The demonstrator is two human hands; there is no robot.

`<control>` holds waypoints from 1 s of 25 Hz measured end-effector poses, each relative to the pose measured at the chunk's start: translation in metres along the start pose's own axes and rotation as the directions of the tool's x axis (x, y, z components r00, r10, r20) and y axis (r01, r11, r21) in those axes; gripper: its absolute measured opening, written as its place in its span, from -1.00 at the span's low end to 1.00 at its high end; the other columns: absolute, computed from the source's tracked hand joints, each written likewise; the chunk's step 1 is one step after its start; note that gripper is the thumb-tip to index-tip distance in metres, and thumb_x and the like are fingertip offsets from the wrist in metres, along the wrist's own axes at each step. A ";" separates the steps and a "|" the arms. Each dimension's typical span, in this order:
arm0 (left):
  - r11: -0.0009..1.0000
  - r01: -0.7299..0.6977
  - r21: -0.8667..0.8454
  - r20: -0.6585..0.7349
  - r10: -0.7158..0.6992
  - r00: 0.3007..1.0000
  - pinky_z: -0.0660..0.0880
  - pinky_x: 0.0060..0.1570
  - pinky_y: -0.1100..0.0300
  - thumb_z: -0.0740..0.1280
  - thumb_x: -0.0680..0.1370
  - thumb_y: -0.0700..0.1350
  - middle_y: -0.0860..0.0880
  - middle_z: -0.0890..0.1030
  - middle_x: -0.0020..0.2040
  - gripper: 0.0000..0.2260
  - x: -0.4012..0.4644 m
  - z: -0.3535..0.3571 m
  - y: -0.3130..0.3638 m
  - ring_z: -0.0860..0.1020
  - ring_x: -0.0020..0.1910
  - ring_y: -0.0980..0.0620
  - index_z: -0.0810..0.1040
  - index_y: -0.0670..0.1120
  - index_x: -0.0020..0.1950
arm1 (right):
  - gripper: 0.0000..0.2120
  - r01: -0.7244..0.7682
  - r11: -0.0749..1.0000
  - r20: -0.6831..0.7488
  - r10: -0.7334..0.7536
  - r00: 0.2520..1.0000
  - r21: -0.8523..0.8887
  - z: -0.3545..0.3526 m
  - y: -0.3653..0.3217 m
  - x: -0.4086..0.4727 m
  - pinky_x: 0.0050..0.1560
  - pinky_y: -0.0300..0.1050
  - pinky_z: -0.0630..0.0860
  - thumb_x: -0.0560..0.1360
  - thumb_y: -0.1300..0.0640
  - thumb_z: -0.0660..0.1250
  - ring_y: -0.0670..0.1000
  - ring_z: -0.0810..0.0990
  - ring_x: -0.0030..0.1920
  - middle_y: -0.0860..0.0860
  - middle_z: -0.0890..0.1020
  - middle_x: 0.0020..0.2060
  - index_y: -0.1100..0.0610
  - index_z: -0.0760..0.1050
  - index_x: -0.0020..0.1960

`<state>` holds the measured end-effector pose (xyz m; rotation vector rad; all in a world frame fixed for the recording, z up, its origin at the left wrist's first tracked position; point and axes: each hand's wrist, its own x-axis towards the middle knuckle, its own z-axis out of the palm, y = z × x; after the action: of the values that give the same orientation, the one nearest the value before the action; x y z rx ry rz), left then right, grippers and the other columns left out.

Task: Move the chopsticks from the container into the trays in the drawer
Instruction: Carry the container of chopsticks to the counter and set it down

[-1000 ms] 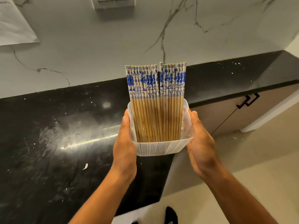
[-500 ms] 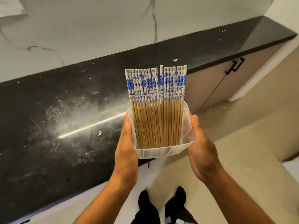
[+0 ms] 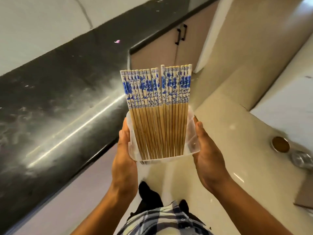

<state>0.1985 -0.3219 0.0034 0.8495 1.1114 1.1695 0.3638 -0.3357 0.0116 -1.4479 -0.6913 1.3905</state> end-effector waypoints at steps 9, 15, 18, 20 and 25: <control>0.977 0.179 0.114 0.448 -0.211 0.869 0.19 0.51 -0.23 0.15 0.57 0.26 -0.09 0.49 0.46 -0.42 -0.043 0.124 -0.048 0.38 0.50 -0.13 0.39 0.01 0.52 | -0.59 0.119 0.988 -0.467 -0.062 0.882 0.094 -0.131 0.016 -0.104 0.56 -0.03 0.10 0.60 -0.27 0.01 -0.40 0.31 0.39 -0.47 0.45 0.30 -0.32 0.35 0.41; 0.947 0.202 0.248 0.688 -0.319 0.652 0.24 0.51 -0.09 0.18 0.58 0.24 0.03 0.52 0.44 -0.47 -0.089 0.200 -0.069 0.42 0.47 0.02 0.45 0.04 0.48 | -0.62 0.229 0.966 -0.762 -0.061 0.645 0.117 -0.181 0.031 -0.187 0.45 -0.24 0.26 0.58 -0.24 -0.01 -0.49 0.39 0.25 -0.55 0.53 0.13 -0.38 0.38 0.34; 0.939 0.142 0.314 0.783 -0.341 0.519 0.28 0.48 0.00 0.13 0.61 0.24 0.13 0.52 0.43 -0.52 -0.118 0.230 -0.079 0.43 0.44 0.12 0.44 0.12 0.48 | -0.67 0.262 0.962 -0.862 -0.062 0.503 0.083 -0.191 0.036 -0.224 -0.01 -0.70 0.31 0.68 -0.09 -0.07 -0.63 0.40 0.08 -0.67 0.49 -0.02 -0.41 0.30 0.33; 0.932 0.100 0.347 0.844 -0.357 0.400 0.28 0.46 -0.08 0.08 0.57 0.25 0.19 0.52 0.42 -0.51 -0.134 0.245 -0.087 0.43 0.44 0.16 0.42 0.20 0.47 | -0.67 0.299 0.949 -0.905 -0.035 0.425 0.103 -0.195 0.039 -0.244 -0.13 -0.73 0.30 0.68 -0.11 -0.08 -0.64 0.41 0.05 -0.67 0.50 -0.04 -0.42 0.31 0.30; 0.899 0.060 0.434 0.890 -0.438 0.128 0.57 -0.13 0.36 0.06 0.62 0.19 0.24 0.64 0.23 -0.63 -0.185 0.281 -0.105 0.61 0.15 0.30 0.49 0.27 0.36 | -0.68 0.393 0.910 -0.983 0.066 0.173 0.130 -0.198 0.061 -0.299 0.08 -0.47 0.37 0.62 -0.18 -0.04 -0.56 0.49 0.03 -0.59 0.56 -0.07 -0.39 0.47 0.10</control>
<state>0.4929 -0.5139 0.0192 1.3009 0.2183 -0.0787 0.4851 -0.6760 0.0517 -1.5199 0.3002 0.1020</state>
